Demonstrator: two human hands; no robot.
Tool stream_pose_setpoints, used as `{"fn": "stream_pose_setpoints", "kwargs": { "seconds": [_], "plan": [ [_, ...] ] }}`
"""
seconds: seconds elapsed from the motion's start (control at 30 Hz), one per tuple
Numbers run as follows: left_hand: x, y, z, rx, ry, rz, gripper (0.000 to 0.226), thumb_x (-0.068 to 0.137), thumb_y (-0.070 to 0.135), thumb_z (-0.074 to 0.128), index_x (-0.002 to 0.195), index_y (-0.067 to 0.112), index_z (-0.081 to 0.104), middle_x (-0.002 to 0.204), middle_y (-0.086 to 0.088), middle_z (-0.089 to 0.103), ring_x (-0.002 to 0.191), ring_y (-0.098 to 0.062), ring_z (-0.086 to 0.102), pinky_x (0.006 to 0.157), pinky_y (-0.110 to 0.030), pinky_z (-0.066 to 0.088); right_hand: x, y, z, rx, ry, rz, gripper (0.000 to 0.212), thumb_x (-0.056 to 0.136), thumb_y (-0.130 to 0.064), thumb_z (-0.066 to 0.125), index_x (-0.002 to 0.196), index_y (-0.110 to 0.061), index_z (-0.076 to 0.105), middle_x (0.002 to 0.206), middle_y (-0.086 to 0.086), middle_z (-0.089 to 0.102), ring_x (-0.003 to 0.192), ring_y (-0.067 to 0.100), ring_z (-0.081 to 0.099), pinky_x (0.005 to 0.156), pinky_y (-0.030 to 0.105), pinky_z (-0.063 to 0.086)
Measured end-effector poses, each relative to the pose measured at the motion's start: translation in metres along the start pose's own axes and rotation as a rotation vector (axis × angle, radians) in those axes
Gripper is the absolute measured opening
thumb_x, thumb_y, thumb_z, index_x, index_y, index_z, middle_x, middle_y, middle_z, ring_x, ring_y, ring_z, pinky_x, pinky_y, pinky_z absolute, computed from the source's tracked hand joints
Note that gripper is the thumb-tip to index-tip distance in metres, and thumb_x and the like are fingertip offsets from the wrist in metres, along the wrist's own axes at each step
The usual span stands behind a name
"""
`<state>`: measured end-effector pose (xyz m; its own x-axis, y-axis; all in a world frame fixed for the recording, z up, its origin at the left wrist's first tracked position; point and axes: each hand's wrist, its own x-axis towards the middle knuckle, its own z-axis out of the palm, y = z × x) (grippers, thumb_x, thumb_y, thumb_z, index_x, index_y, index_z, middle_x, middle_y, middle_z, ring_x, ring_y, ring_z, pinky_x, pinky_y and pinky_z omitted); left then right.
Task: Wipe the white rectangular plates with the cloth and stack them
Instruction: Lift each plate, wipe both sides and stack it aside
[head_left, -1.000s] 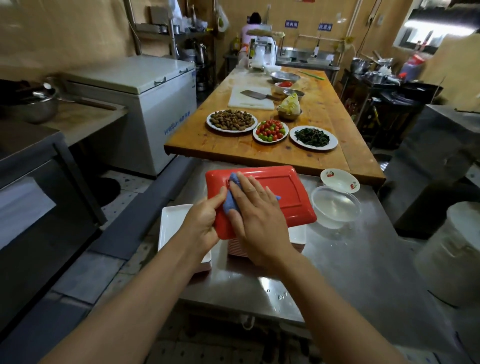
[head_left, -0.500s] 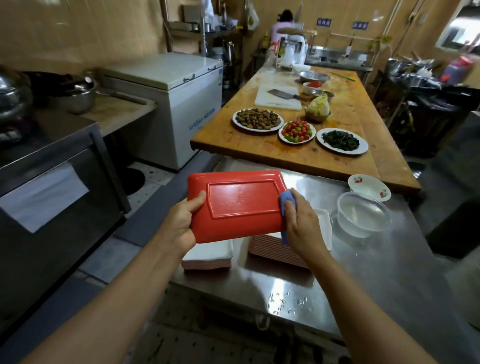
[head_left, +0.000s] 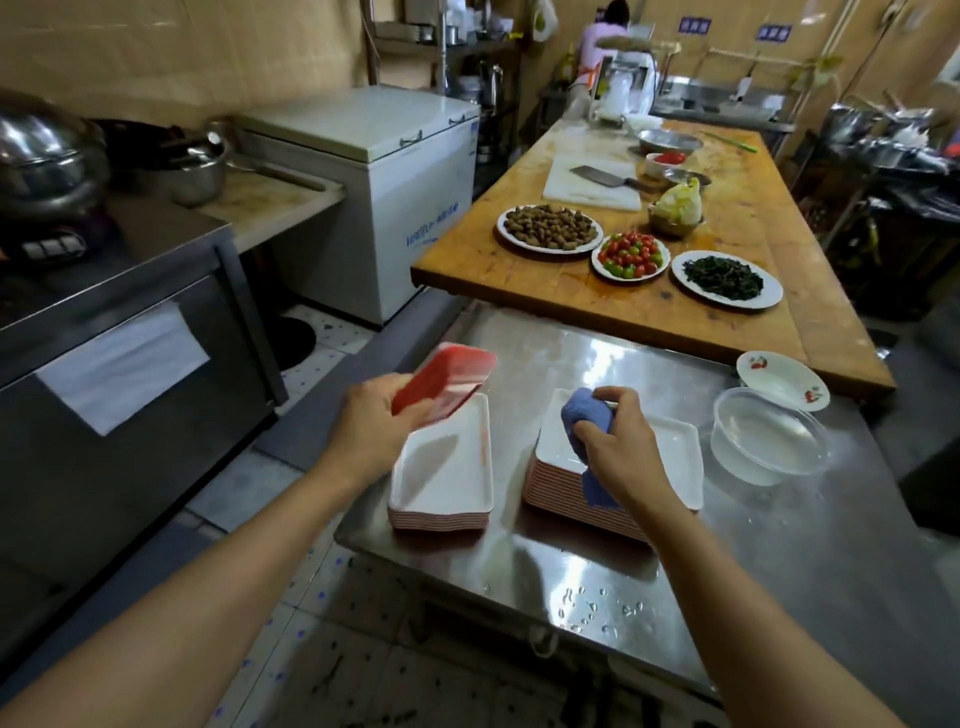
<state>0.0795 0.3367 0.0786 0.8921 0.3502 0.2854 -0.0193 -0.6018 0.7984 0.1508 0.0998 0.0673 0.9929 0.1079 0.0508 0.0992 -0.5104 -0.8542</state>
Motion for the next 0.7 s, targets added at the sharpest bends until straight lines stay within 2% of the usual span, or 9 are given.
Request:
{"fn": "stream_pose_setpoints", "kwargs": {
  "seconds": [0.07, 0.13, 0.23, 0.33, 0.4, 0.5, 0.57, 0.7],
  "plan": [
    [-0.007, -0.010, 0.011, 0.203, -0.072, 0.145, 0.012, 0.085, 0.018, 0.068, 0.093, 0.010, 0.072, 0.072, 0.007, 0.056, 0.069, -0.016, 0.055, 0.061, -0.025, 0.039, -0.002, 0.001, 0.005, 0.038, -0.012, 0.007, 0.028, 0.083, -0.007, 0.053, 0.106, -0.022, 0.043, 0.079, -0.007, 0.055, 0.069, 0.005, 0.055, 0.056, 0.019, 0.041],
    [-0.015, -0.020, 0.020, 0.407, -0.132, 0.248, 0.015, 0.089, 0.017, 0.061, 0.099, 0.012, 0.072, 0.083, 0.001, 0.062, 0.082, -0.022, 0.058, 0.064, -0.030, 0.044, -0.004, 0.004, 0.009, 0.082, -0.015, 0.022, 0.024, 0.084, -0.008, 0.052, 0.102, -0.022, 0.045, 0.073, -0.010, 0.055, 0.065, 0.003, 0.057, 0.055, 0.018, 0.044],
    [-0.029, -0.027, 0.031, 0.595, -0.239, 0.315, 0.020, 0.091, 0.015, 0.057, 0.106, 0.014, 0.070, 0.097, -0.005, 0.064, 0.094, -0.024, 0.057, 0.062, -0.032, 0.043, -0.005, 0.012, 0.013, 0.098, -0.041, 0.045, 0.023, 0.085, -0.009, 0.049, 0.105, -0.021, 0.046, 0.083, -0.008, 0.056, 0.074, 0.013, 0.059, 0.061, 0.029, 0.049],
    [-0.044, -0.031, 0.039, 0.692, -0.323, 0.410, 0.017, 0.070, 0.003, 0.076, 0.085, 0.008, 0.072, 0.080, -0.007, 0.065, 0.076, -0.026, 0.062, 0.042, -0.029, 0.041, -0.007, 0.021, 0.014, 0.088, -0.054, 0.057, 0.024, 0.085, -0.012, 0.050, 0.107, -0.021, 0.047, 0.090, -0.007, 0.056, 0.077, 0.009, 0.058, 0.058, 0.022, 0.043],
    [-0.050, -0.039, 0.047, 0.733, -0.344, 0.431, 0.021, 0.063, -0.003, 0.077, 0.080, 0.006, 0.070, 0.080, -0.008, 0.067, 0.073, -0.028, 0.063, 0.038, -0.031, 0.044, -0.009, 0.026, 0.014, 0.091, -0.062, 0.062, 0.025, 0.085, -0.013, 0.052, 0.108, -0.022, 0.045, 0.092, -0.007, 0.055, 0.079, 0.008, 0.057, 0.058, 0.020, 0.041],
    [-0.055, -0.053, 0.060, 0.709, -0.395, 0.325, 0.021, 0.080, -0.003, 0.061, 0.099, 0.003, 0.066, 0.103, -0.014, 0.066, 0.096, -0.032, 0.061, 0.053, -0.041, 0.052, -0.012, 0.032, 0.012, 0.103, -0.047, 0.067, 0.026, 0.086, -0.012, 0.053, 0.108, -0.023, 0.044, 0.095, -0.008, 0.052, 0.085, 0.005, 0.053, 0.063, 0.020, 0.041],
    [-0.057, -0.063, 0.069, 0.794, -0.448, 0.270, 0.026, 0.091, 0.009, 0.051, 0.117, 0.008, 0.058, 0.121, -0.010, 0.058, 0.113, -0.028, 0.052, 0.067, -0.037, 0.050, -0.013, 0.036, 0.010, 0.094, -0.023, 0.066, 0.026, 0.085, -0.012, 0.054, 0.108, -0.022, 0.046, 0.099, -0.006, 0.052, 0.085, 0.001, 0.050, 0.063, 0.016, 0.038],
    [-0.051, -0.078, 0.077, 0.832, -0.522, 0.209, 0.037, 0.094, 0.019, 0.048, 0.131, 0.015, 0.047, 0.139, -0.003, 0.044, 0.127, -0.020, 0.039, 0.076, -0.034, 0.047, -0.013, 0.043, 0.005, 0.054, -0.010, 0.058, 0.026, 0.085, -0.012, 0.057, 0.108, -0.021, 0.048, 0.105, -0.003, 0.054, 0.085, 0.001, 0.051, 0.065, 0.011, 0.037]
  ]
}}
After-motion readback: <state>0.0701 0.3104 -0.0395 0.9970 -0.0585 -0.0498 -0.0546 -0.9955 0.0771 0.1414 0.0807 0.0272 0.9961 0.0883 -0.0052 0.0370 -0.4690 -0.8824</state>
